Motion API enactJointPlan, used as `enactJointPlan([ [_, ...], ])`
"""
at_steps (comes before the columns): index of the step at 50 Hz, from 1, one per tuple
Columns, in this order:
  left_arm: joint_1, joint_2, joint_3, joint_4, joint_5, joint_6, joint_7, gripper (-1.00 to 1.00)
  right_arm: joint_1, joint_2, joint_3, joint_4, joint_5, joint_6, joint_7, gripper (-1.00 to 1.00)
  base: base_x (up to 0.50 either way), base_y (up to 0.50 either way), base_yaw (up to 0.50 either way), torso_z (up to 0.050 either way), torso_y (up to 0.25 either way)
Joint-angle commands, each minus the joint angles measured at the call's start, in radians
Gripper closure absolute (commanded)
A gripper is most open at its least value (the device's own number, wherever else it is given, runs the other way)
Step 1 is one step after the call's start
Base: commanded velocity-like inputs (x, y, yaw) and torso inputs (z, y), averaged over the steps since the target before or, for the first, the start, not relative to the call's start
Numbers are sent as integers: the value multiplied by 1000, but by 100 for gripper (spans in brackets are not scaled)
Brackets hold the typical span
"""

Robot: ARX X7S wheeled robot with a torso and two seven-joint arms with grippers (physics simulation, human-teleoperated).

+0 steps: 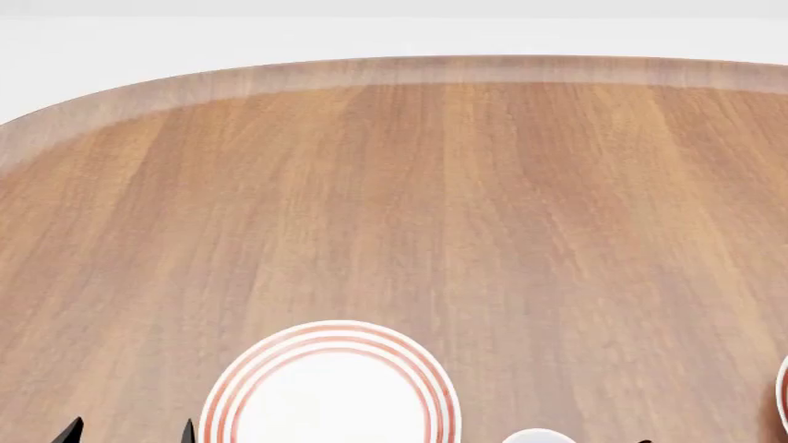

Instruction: Put the red mug on the left plate.

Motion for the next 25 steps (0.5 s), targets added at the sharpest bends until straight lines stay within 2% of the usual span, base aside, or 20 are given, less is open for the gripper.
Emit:
enactJointPlan([
  [1, 1, -4, 8, 2, 0, 1, -4, -100, 17, 2, -11, 70, -13, -56, -13, -100, 0, 0, 0, 0, 0],
  [25, -1, -12, 15, 4, -11, 3, -12, -100, 53, 6, -66, 217, -82, -116, 31, -100, 0, 0, 0, 0, 0],
])
